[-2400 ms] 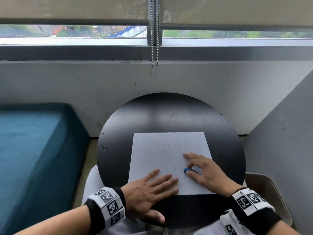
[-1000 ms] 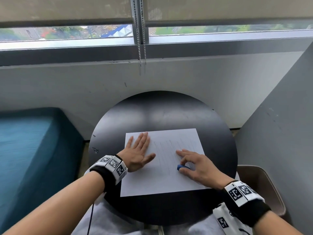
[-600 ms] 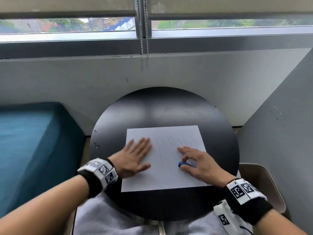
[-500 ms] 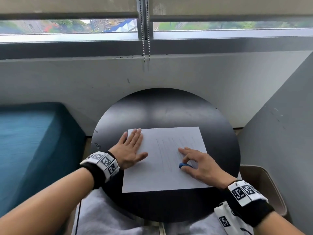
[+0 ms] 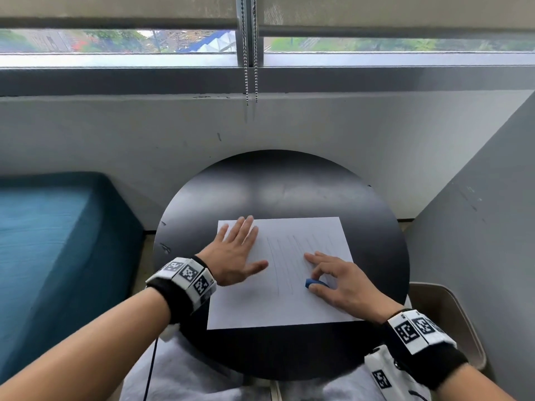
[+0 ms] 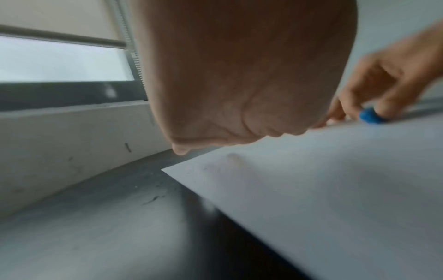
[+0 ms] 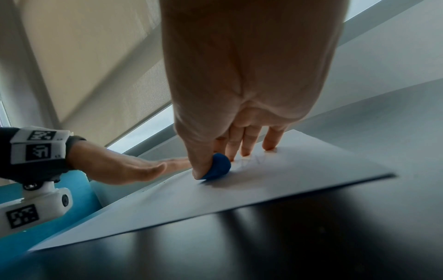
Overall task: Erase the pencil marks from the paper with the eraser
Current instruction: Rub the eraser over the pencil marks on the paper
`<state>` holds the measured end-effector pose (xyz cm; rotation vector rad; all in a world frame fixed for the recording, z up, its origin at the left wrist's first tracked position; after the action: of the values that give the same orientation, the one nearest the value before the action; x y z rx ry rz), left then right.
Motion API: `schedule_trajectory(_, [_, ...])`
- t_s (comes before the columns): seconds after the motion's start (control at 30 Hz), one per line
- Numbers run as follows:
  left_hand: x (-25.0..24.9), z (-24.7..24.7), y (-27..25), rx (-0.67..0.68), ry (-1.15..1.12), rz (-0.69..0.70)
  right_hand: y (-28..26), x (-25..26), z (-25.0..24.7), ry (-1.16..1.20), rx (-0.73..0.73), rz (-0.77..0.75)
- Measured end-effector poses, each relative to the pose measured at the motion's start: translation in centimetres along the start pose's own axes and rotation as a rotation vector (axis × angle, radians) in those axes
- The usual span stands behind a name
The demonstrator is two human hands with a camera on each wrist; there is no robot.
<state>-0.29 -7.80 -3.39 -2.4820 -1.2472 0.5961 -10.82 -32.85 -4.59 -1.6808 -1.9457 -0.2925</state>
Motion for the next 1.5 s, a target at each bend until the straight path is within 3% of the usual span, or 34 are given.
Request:
schedule_trajectory(0.2, [-1.5, -0.1, -1.1, 0.005, 0.022, 0.053, 0.0, 0.5, -0.3, -0.034, -0.001, 0.022])
schedule_trajectory(0.4, [-2.1, 0.3, -0.8, -0.001, 0.029, 0.001, 1.0, 3.8, -1.4, -0.188, -0.02, -0.001])
schedule_trajectory(0.63, [-2.0, 1.0, -0.4, 0.014, 0.031, -0.019, 4.1, 7.3, -0.8, -0.34, 0.118, -0.104])
schedule_trajectory(0.87, [-2.1, 1.0, -0.4, 0.021, 0.021, -0.03, 4.4, 7.8, -0.9, -0.36, 0.281, -0.17])
schedule_trajectory(1.07, [-2.2, 0.9, -0.5, 0.025, 0.029, -0.046, 6.0, 7.3, -1.6, -0.339, 0.218, -0.152])
schedule_trajectory(1.2, [-2.3, 0.8, -0.6, 0.056, 0.027, -0.057, 5.2, 7.7, -1.4, -0.303, 0.366, -0.196])
schedule_trajectory(1.37, [-2.1, 0.9, -0.5, 0.043, 0.013, -0.059, 7.1, 7.1, -2.1, -0.308, 0.196, -0.144])
schedule_trajectory(1.5, [-2.3, 0.8, -0.5, 0.059, 0.009, -0.06, 5.8, 7.1, -1.3, -0.247, 0.375, -0.188])
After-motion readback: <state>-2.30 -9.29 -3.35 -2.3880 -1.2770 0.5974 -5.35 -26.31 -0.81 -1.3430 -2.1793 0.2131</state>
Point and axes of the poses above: each hand's wrist, its own y-axis towards the middle knuckle, its own z-axis out of the palm, x = y × z, the point moved 1 cm from there along y, towards the middle knuckle, and after that the axes turned 10 degrees about -y, right-handed, at the moved point
